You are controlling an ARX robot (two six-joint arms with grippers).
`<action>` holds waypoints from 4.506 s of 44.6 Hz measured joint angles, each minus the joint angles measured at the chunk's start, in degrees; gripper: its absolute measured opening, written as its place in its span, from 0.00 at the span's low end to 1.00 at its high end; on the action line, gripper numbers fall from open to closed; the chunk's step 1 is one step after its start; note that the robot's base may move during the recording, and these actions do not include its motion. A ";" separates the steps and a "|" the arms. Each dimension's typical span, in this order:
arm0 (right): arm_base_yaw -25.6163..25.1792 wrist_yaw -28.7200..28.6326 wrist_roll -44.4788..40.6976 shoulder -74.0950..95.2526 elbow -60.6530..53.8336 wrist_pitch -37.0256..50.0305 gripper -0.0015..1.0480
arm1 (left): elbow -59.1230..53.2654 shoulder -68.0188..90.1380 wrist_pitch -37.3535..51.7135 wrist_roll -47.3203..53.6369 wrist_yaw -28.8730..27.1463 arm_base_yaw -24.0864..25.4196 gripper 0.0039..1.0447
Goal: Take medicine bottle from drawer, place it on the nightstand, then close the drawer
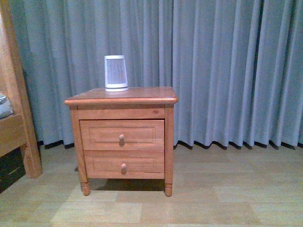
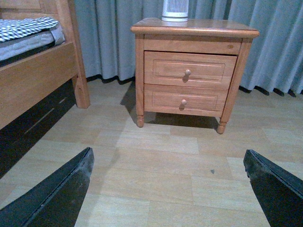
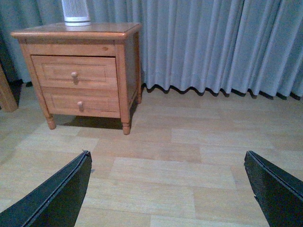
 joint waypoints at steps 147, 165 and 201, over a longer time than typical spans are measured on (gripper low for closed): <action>-0.02 -0.02 0.00 0.04 0.00 0.00 0.93 | 63.95 132.91 59.49 0.52 -6.64 -12.50 0.94; -0.02 -0.02 0.00 0.04 0.00 0.00 0.93 | 72.15 142.35 57.13 -0.50 -7.32 -12.07 0.94; 0.00 -0.02 0.00 0.04 0.00 0.00 0.93 | 81.66 147.40 52.00 -4.02 -6.95 -11.85 0.32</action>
